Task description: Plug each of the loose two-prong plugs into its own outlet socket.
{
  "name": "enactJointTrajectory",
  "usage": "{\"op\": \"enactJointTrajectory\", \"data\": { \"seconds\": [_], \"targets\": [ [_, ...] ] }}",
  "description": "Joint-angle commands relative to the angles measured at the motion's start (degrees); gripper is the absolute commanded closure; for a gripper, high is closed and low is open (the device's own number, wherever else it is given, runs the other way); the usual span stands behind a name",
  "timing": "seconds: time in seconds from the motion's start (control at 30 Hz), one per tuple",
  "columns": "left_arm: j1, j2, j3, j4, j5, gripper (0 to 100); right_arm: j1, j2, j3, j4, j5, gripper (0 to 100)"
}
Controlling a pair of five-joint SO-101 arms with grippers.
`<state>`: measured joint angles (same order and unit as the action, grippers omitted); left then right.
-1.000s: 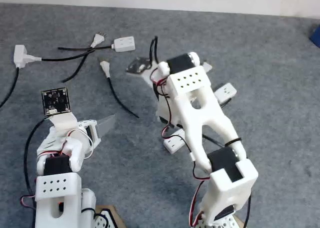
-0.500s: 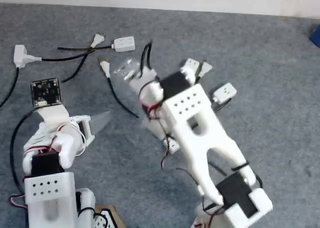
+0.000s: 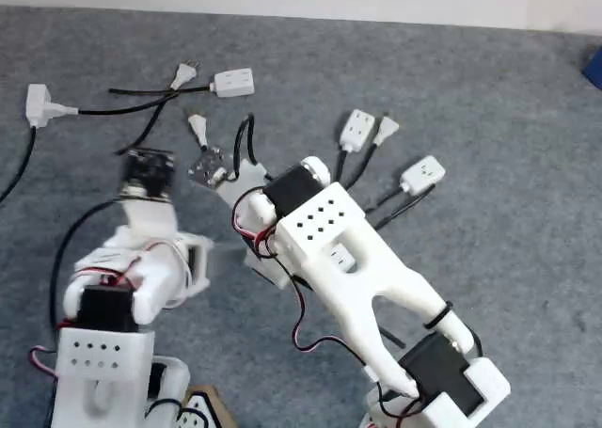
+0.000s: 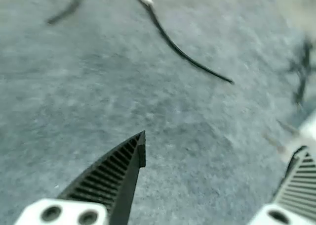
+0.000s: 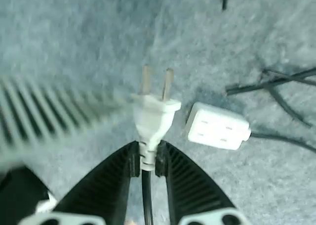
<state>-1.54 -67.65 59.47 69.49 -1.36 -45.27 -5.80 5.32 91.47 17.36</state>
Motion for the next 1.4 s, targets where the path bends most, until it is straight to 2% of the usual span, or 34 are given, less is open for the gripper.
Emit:
{"op": "enactJointTrajectory", "data": {
  "seconds": [0.0,0.23,0.5,0.63,0.8,0.97,1.3,1.37],
  "targets": [
    [4.5,-0.2,3.6,-4.0,-0.6,56,-0.7,-2.8,-0.1,-1.5,-1.1,99.1],
    [4.4,-0.6,5.9,-6.6,-0.6,56,-0.7,-2.8,-0.2,-1.1,-1.1,99.1],
    [-3.0,-0.7,3.9,-7.3,-0.6,56,-0.7,-2.7,3.5,-1.7,-0.9,99.1],
    [-2.9,-0.1,5.8,-11.0,-0.6,56,-0.9,-2.8,2.1,-1.1,-1.1,99.1],
    [-2.8,-0.1,10.0,-16.6,-0.5,57,-3.0,-2.8,-4.9,5.0,-1.1,99.1],
    [0.4,-0.1,12.6,-17.2,-0.5,57,-5.1,-2.8,-12.3,9.3,-1.1,99.1],
    [1.5,-0.2,13.7,-16.9,-0.5,57,-0.4,-2.6,-13.5,8.3,-4.6,99.1],
    [3.4,-0.2,14.6,-16.9,-0.5,57,-0.4,-2.7,-13.6,7.7,-5.3,99.1]
  ]
}}
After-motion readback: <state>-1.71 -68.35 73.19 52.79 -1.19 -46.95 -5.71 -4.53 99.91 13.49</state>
